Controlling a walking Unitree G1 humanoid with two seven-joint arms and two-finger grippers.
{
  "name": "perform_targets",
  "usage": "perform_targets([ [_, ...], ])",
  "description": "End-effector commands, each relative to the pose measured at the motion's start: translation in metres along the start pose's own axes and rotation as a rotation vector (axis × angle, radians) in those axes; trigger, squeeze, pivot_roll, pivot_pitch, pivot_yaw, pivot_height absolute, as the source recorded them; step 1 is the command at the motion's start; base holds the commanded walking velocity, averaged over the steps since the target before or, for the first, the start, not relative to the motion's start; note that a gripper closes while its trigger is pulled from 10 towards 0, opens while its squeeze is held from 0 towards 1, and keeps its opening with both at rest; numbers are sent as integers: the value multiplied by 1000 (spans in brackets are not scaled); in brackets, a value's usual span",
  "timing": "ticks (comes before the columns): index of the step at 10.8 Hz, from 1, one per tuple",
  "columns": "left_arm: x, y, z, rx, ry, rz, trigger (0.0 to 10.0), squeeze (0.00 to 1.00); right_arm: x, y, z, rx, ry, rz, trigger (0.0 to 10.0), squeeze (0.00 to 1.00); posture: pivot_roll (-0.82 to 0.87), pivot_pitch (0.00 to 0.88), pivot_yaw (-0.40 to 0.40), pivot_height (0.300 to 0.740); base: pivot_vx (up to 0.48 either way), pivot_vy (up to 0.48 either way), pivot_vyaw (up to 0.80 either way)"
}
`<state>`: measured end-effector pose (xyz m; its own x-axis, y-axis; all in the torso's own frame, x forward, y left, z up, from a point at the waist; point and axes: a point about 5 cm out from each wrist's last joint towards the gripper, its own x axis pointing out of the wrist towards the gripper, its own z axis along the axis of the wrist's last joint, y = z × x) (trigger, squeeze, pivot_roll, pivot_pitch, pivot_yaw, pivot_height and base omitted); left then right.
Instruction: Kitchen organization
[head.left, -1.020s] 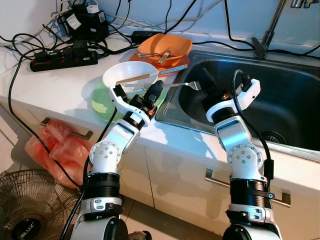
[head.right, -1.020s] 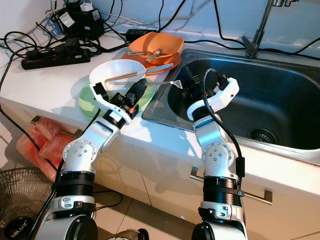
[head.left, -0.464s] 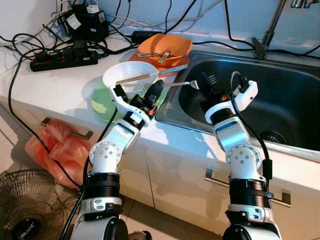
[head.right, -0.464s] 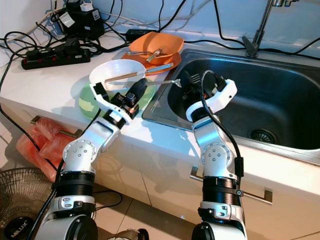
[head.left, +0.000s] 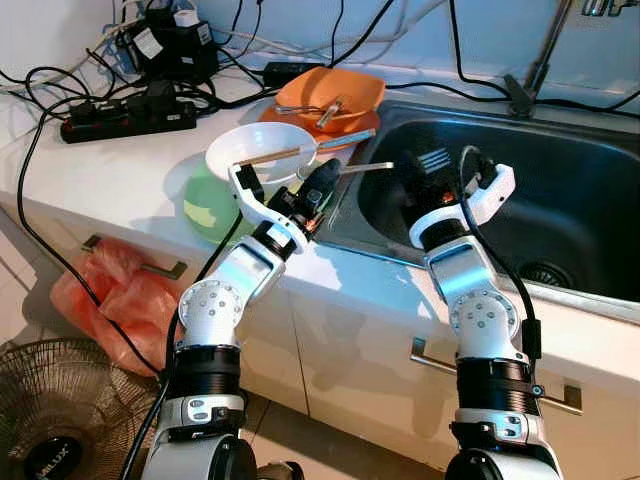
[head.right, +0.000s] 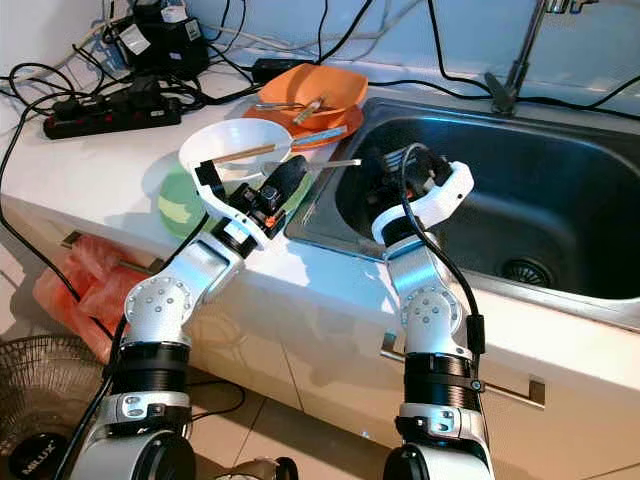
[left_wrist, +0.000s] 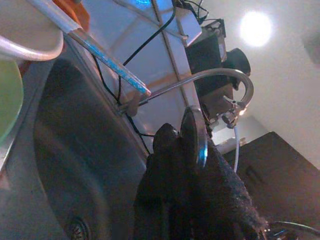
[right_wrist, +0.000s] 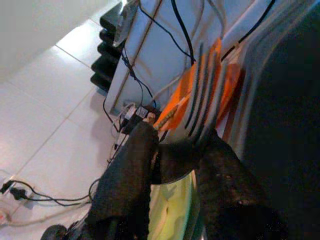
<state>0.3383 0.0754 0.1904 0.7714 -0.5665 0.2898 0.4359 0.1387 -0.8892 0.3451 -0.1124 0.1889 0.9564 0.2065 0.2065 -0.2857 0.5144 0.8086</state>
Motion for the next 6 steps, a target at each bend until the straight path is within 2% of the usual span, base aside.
perform_targets([
  [1, 5, -7, -16, -24, 64, -27, 6353, 0, 9, 17, -7, 5, 24, 56, 0, 0, 53, 43, 93, 740, 0, 0, 0],
  [6, -8, 1, -9, -17, 55, 10, 6078, 0, 11, 13, -2, -20, -6, 33, 0, 0, 57, 47, 93, 740, 0, 0, 0],
])
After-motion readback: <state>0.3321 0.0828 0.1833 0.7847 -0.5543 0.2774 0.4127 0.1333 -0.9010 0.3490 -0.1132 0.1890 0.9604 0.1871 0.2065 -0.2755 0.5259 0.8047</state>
